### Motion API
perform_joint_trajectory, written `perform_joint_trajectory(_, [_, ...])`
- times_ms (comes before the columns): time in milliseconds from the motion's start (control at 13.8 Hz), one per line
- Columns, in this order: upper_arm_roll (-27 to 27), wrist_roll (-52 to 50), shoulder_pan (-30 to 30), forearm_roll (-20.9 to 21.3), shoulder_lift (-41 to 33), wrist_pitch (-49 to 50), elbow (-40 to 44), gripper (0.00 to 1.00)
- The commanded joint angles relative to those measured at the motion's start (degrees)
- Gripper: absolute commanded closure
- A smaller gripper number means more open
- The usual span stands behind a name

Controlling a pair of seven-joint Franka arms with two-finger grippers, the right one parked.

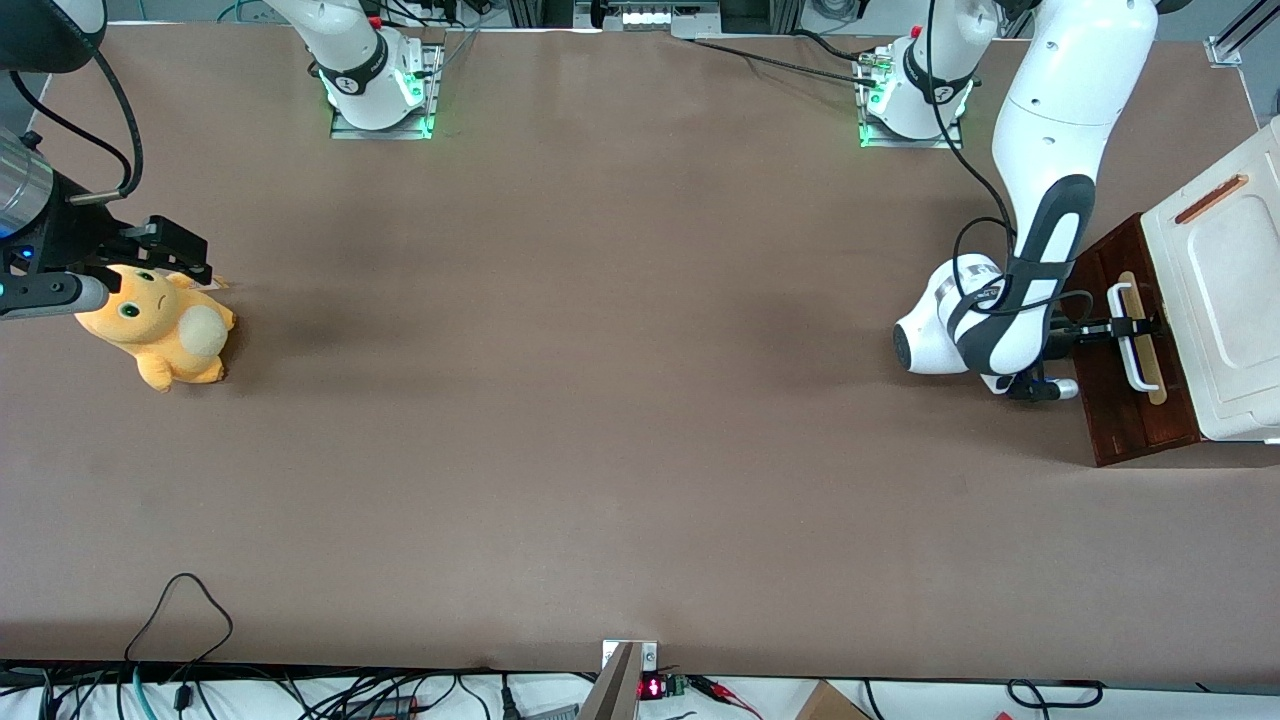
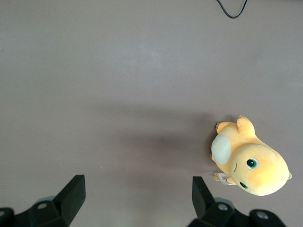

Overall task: Open lower drawer with left arm only
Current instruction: 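Close the left gripper on the white handle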

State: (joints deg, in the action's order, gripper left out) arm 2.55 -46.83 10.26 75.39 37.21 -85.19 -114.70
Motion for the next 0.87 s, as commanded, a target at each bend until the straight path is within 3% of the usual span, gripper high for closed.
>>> perform_joint_trajectory(0, [-0.2,0.9,-0.2,0.6,0.7,0.0,1.2,0.74])
perform_joint_trajectory(799, [-0.3,0.2,-0.1,-0.2,0.5,0.1,1.2,0.79])
